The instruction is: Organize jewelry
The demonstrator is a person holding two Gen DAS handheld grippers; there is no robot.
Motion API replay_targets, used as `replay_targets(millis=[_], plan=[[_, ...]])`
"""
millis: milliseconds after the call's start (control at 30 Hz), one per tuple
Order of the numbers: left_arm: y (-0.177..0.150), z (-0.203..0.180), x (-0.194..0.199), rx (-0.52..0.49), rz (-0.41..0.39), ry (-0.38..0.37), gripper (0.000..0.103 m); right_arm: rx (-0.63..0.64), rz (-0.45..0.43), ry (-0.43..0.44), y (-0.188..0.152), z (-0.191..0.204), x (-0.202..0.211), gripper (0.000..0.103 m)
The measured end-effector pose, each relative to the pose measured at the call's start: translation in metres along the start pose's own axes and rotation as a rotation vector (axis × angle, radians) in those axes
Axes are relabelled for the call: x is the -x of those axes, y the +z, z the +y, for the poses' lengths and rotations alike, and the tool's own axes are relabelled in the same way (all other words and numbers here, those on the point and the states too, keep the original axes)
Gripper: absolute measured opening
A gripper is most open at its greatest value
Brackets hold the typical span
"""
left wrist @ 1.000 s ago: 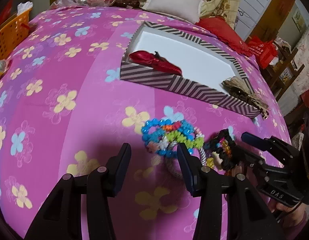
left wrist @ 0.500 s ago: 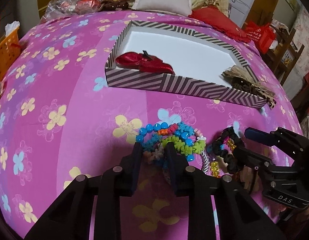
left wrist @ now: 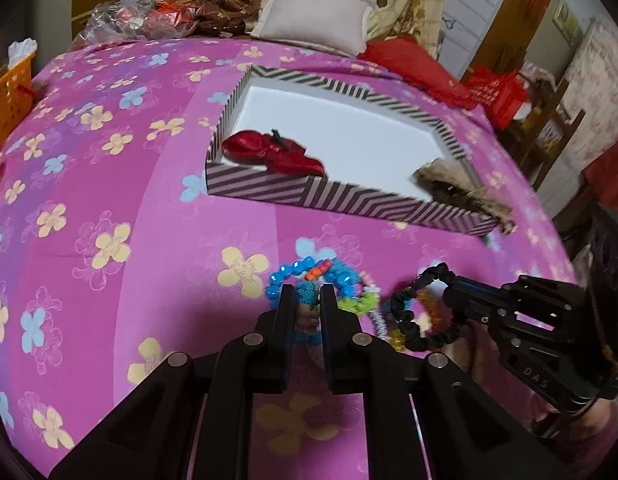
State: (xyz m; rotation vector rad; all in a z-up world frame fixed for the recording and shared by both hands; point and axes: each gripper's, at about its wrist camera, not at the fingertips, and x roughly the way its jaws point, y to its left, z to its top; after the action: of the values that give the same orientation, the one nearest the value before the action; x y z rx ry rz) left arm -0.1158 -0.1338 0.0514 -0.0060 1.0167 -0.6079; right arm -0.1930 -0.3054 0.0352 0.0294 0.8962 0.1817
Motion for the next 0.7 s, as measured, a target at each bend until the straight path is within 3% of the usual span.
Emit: replay_targets(millis=[300,700], plan=[[0.016,-0.005,0.046,0.016,-0.088,-0.036,0.000,-0.001,-0.095,-0.007,0.014,0.003,0.040,0.007],[0.039,-0.016,0.092,-0.026,-0.191,0.016,0.000,0.012,-0.142,-0.014,0.023,0.009,0.065,0.007]])
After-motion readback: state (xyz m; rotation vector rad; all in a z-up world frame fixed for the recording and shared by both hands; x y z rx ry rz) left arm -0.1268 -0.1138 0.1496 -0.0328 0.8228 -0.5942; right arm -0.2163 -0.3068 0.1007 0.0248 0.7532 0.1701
